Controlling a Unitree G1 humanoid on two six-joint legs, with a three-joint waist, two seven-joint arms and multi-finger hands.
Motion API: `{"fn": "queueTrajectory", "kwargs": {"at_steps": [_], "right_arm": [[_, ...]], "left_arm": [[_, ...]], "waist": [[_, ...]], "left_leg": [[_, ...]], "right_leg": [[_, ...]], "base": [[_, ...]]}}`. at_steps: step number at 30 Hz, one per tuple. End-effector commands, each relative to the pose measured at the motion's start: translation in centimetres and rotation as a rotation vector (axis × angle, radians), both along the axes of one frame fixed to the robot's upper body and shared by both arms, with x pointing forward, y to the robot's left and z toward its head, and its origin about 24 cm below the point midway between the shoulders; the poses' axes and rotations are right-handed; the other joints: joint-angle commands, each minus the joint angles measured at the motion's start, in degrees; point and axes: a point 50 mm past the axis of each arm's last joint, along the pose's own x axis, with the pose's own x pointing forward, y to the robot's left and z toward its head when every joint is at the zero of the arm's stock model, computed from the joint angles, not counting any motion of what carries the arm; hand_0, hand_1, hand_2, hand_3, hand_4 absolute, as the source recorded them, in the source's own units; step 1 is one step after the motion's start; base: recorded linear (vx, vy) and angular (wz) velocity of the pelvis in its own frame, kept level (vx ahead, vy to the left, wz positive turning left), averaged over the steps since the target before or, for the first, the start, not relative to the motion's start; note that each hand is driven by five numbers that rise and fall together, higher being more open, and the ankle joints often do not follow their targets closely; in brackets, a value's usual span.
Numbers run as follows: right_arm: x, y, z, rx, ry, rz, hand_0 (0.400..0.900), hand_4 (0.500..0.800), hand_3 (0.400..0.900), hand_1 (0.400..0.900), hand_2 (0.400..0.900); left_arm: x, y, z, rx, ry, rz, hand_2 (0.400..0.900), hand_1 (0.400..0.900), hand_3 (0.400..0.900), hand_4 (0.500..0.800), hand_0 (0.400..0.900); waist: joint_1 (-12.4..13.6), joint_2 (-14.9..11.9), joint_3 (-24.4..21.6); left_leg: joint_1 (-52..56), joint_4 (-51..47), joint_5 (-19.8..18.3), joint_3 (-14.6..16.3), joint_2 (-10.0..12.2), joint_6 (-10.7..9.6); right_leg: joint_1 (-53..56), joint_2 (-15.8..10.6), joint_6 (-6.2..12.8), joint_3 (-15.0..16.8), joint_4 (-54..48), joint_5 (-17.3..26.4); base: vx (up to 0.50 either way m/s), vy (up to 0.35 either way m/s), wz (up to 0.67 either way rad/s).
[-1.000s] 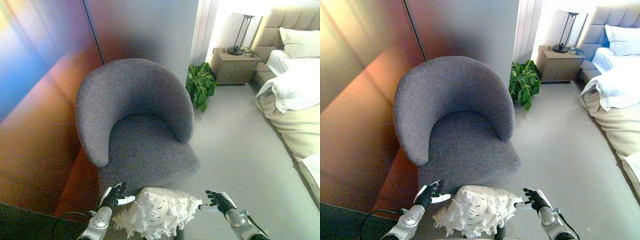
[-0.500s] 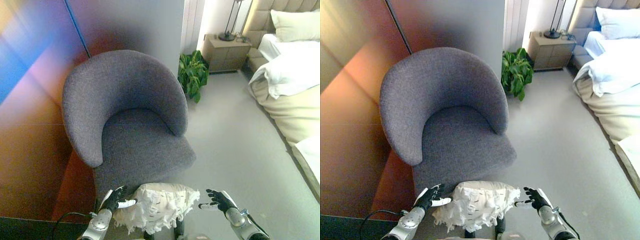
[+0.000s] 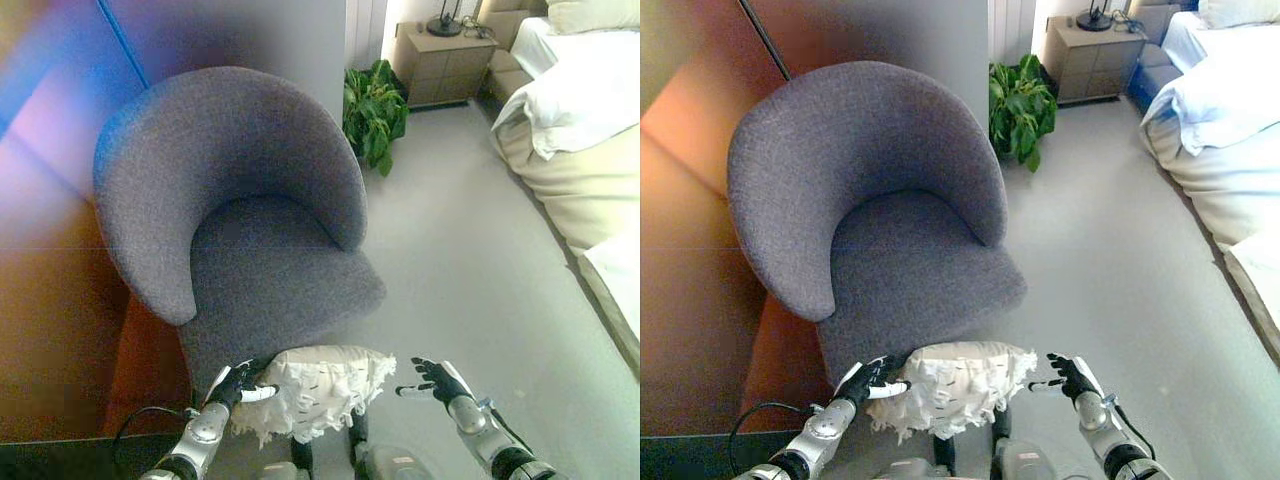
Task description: Pick up the pillow and put it on the sofa.
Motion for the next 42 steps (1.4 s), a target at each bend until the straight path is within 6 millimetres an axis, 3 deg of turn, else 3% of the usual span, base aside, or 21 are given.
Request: {"fn": "queueTrajectory", "kwargs": {"at_steps": [1,15,26,33,34,36,37,38,42], "right_arm": [[4.6,0.9,3.3,-0.02,-0.19,0.047,0.9,0.8,0.9,0.9,0.9],[10.7,2.7,9.6,-0.035,-0.437,0.09,0.9,0.8,0.9,0.9,0.9],[12.2,3.7,11.9,-0.025,-0.507,0.103,0.9,0.8,0.9,0.9,0.9],[13.0,3.9,13.5,-0.029,-0.576,0.116,0.9,0.8,0.9,0.9,0.9],[13.1,4.0,13.8,-0.029,-0.588,0.118,0.9,0.8,0.9,0.9,0.9],[13.4,4.2,14.5,-0.029,-0.612,0.122,0.9,0.8,0.9,0.9,0.9],[13.5,4.3,14.8,-0.029,-0.626,0.126,0.9,0.8,0.9,0.9,0.9],[13.6,4.4,15.3,-0.027,-0.643,0.13,0.9,0.8,0.9,0.9,0.9],[13.8,4.8,16.4,-0.022,-0.674,0.142,0.9,0.8,0.9,0.9,0.9]], "left_arm": [[3.5,0.9,2.4,0.052,-0.118,0.012,0.9,0.9,0.9,0.8,0.9],[9.7,1.1,7.6,0.075,-0.319,0.063,0.9,0.9,0.9,0.8,0.9],[12.9,1.5,11.2,0.103,-0.437,0.114,0.9,0.9,0.9,0.8,0.9],[14.3,2.1,13.4,0.136,-0.498,0.154,0.9,0.9,0.9,0.8,0.9],[14.5,2.2,13.7,0.144,-0.506,0.158,0.686,0.686,0.686,0.672,0.686],[14.8,2.4,14.2,0.16,-0.521,0.166,0.573,0.573,0.573,0.604,0.573],[15.0,2.5,14.5,0.167,-0.528,0.169,0.463,0.463,0.463,0.538,0.463],[15.2,2.6,14.9,0.172,-0.534,0.17,0.4,0.4,0.4,0.5,0.4],[15.7,2.8,15.9,0.188,-0.554,0.167,0.4,0.4,0.4,0.5,0.4]], "waist": [[-1.9,-2.6,0.5],[-4.1,-3.8,9.6],[-5.5,-4.5,14.5],[-6.5,-5.1,14.8],[-6.6,-5.2,14.8],[-6.7,-5.3,14.8],[-6.8,-5.5,14.8],[-7.0,-5.6,14.8],[-7.4,-6.0,14.8]], "left_leg": [[-5.7,6.7,-3.6,-1.1,1.6,-0.6],[-16.3,13.8,-3.3,-0.1,2.8,-1.4],[-22.9,17.0,-2.3,-0.1,4.1,-2.5],[-27.0,18.1,-1.6,0.1,4.7,-3.2],[-27.5,18.3,-1.5,0.2,4.8,-3.2],[-28.5,18.7,-1.5,0.1,4.9,-3.3],[-29.1,18.8,-1.5,0.1,4.9,-3.4],[-29.8,19.0,-1.3,0.2,5.0,-3.5],[-31.5,19.5,-1.1,0.1,4.9,-3.6]], "right_leg": [[-1.9,-8.0,9.67,4.0,6.3,-4.8],[-11.9,-7.1,8.56,6.9,9.9,-3.1],[-18.3,-6.1,7.98,7.5,12.8,-2.5],[-22.0,-5.6,7.83,7.7,13.5,-2.1],[-22.5,-5.5,7.85,7.7,13.7,-2.1],[-23.5,-5.3,7.88,7.8,14.1,-2.1],[-24.0,-5.2,7.88,7.7,14.2,-2.0],[-24.7,-5.2,7.87,7.7,14.3,-1.9],[-26.2,-5.1,7.76,7.5,14.5,-1.6]], "base": [[-0.1,-0.025,-0.05],[-0.1,-0.023,-0.07],[-0.07,-0.024,-0.04],[-0.01,-0.006,0.0],[0.0,0.0,0.0],[0.0,0.0,0.0],[0.0,0.0,0.0],[0.0,0.0,0.0],[0.0,0.0,-0.01]]}}
